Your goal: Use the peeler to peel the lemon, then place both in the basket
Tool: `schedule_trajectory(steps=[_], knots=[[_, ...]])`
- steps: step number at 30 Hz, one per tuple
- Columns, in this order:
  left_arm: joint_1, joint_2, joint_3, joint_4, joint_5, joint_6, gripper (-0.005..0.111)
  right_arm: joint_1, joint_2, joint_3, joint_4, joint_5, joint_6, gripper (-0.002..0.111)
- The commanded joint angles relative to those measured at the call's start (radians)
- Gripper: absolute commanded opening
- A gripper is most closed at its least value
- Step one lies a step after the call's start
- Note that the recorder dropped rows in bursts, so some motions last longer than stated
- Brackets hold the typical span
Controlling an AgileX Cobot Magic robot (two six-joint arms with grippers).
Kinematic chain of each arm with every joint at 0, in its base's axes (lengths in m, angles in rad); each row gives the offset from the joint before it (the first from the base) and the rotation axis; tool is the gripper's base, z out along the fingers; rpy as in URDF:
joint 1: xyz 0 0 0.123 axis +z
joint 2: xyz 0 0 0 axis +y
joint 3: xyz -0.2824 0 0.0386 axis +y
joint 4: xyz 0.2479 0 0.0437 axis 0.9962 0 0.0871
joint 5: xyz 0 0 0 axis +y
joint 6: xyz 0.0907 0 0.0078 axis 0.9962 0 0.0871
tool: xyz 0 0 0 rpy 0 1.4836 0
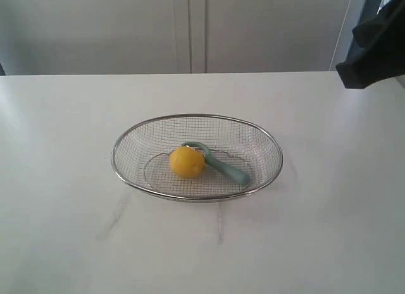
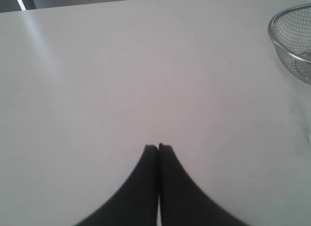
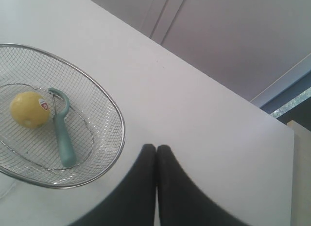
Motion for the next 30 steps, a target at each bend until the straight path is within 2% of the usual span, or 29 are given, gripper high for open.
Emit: schedule_trajectory(steps=[1, 27, 30], knots=[[-0.007, -0.004, 0.002, -0.002, -0.005, 0.001, 0.000, -0.009, -0.007, -0.001, -0.006, -0.003, 0.006, 0.000], [-0.007, -0.004, 0.002, -0.002, -0.003, 0.001, 0.000, -0.011, -0.046, 0.033, -0.006, -0.003, 0.006, 0.000], [-0.007, -0.004, 0.002, -0.002, -0.003, 0.001, 0.000, -0.076, -0.145, 0.108, 0.046, -0.024, 0.012, 0.000]])
